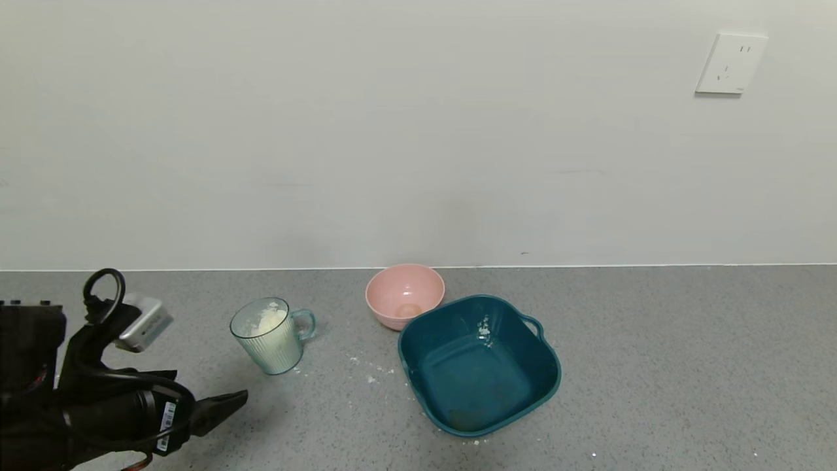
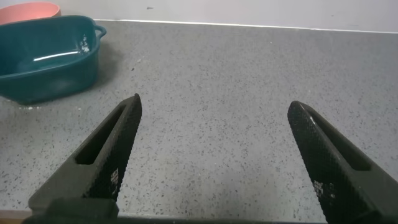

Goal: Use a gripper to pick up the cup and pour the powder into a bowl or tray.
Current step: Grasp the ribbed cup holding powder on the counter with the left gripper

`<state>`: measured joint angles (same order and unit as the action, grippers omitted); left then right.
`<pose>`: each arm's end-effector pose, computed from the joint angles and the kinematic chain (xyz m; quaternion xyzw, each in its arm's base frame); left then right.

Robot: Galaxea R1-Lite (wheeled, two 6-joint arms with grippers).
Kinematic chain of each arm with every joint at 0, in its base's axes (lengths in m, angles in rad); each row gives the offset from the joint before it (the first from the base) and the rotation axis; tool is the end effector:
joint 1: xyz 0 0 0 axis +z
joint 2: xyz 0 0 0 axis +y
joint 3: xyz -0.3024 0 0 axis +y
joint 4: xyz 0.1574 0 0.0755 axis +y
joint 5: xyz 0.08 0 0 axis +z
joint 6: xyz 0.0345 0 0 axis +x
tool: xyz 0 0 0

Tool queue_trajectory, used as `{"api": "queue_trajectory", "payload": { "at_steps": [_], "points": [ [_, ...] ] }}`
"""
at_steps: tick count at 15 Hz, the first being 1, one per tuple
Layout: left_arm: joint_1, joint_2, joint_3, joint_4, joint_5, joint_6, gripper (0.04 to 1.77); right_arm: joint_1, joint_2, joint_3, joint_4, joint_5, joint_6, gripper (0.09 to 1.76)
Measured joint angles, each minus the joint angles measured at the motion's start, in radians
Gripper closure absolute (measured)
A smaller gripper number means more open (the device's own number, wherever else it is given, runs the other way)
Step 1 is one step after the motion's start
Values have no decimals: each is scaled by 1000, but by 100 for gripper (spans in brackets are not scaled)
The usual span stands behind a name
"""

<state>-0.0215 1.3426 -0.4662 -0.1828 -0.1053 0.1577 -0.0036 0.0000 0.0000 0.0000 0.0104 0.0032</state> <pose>0.1781 -0.0075 0.1488 0.0597 0.3338 -0.0861 0.9368 -0.0305 0.0005 0.0755 0.0016 0.0000 0.0034 1.0000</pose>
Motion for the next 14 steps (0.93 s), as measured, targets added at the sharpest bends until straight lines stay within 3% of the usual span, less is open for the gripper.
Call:
{"api": "queue_trajectory", "payload": {
  "at_steps": [5, 14],
  "points": [
    [7, 137, 77, -181, 4, 1, 9, 0, 0, 0, 0, 0, 0, 14],
    [20, 411, 140, -618, 6, -8, 9, 0, 0, 0, 0, 0, 0, 14]
  ]
}}
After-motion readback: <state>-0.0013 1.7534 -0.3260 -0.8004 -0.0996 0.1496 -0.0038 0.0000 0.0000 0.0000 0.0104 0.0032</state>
